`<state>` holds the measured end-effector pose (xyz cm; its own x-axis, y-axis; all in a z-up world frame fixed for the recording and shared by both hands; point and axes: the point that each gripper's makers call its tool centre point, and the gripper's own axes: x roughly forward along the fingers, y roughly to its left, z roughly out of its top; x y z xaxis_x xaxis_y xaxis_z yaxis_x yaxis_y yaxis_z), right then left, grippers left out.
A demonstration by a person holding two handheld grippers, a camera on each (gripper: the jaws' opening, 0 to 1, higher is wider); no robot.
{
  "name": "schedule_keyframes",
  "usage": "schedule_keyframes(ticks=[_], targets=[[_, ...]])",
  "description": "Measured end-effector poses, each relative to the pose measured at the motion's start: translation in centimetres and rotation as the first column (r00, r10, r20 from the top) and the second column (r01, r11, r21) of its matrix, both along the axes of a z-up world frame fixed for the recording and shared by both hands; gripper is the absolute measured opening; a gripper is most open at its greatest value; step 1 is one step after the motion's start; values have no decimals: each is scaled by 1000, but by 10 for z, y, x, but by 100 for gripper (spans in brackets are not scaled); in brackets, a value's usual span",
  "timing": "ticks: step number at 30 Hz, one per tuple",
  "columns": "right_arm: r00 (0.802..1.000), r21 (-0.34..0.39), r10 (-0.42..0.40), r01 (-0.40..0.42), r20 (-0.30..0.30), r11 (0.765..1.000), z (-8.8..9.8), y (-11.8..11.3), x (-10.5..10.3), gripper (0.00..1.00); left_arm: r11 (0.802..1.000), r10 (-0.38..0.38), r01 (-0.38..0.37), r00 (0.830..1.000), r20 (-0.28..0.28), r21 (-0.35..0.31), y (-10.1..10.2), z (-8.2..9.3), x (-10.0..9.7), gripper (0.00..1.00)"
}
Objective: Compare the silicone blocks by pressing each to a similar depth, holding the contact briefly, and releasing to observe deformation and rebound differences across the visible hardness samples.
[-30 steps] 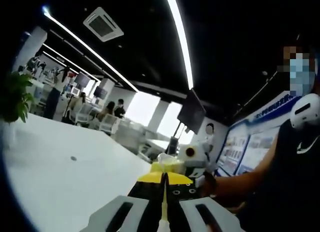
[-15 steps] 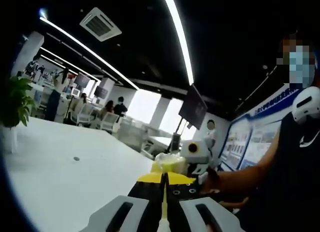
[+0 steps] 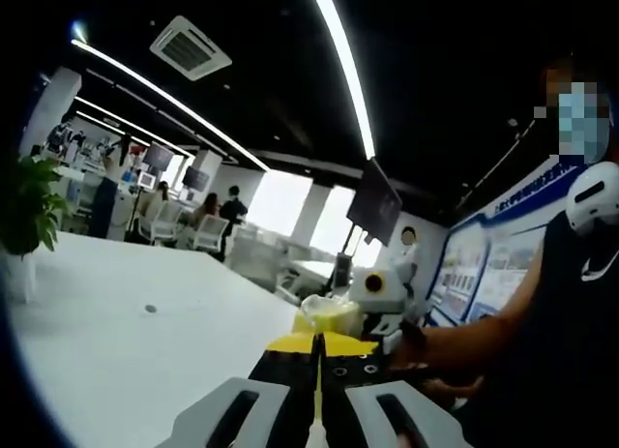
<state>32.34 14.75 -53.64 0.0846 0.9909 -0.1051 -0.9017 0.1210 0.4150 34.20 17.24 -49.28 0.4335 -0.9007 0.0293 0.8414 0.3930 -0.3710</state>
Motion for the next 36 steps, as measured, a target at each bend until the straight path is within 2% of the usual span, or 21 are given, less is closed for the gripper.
schedule_keyframes(ticks=[3,4,5,7,9,13,17,18,20,21,24,28,31,34,36], targets=[[999,-23,-13,14,34,1000,-3,-1,2,0,1000,2,-2,1000,-9,11,0,-3,0,0],[1000,-18,-6,6,28,1000,-2,0,0,0,1000,1,0,1000,-9,9,0,-2,0,0],[998,-10,-24,24,52,1000,0,-1,3,0,1000,0,0,1000,-7,4,0,-1,0,0],[998,-2,-25,25,60,1000,1,0,2,0,1000,2,-2,1000,0,3,0,1,0,0],[999,17,-31,30,44,999,3,0,3,0,1000,2,-2,1000,5,-1,0,4,1,0],[995,35,-50,47,86,998,4,0,4,2,1000,4,-4,1000,8,-8,0,6,0,0],[989,39,-50,45,137,998,9,2,2,4,999,0,-1,1000,-11,-43,2,10,-2,0],[989,36,-46,42,142,998,9,2,2,4,998,-14,10,998,-67,-63,2,10,-4,0],[987,40,-53,48,151,998,9,2,4,5,999,-4,2,999,-38,-50,3,11,-3,0],[984,47,-59,52,170,998,10,2,5,5,999,-3,1,999,-39,-50,3,12,-3,0],[982,45,-66,59,179,997,10,3,7,7,999,-5,3,1000,-30,-51,2,15,-3,0],[980,31,-74,69,185,997,7,4,9,16,997,-14,12,999,-35,-73,3,17,-4,0],[978,30,-85,81,190,996,7,3,12,23,993,-15,8,998,-61,-115,7,20,-3,0],[973,-8,-98,102,211,995,-2,2,15,28,993,-8,0,998,-68,-118,10,18,-2,0],[972,-14,-113,118,206,993,-6,2,17,38,993,-4,-5,997,-71,-119,11,16,-1,0]])
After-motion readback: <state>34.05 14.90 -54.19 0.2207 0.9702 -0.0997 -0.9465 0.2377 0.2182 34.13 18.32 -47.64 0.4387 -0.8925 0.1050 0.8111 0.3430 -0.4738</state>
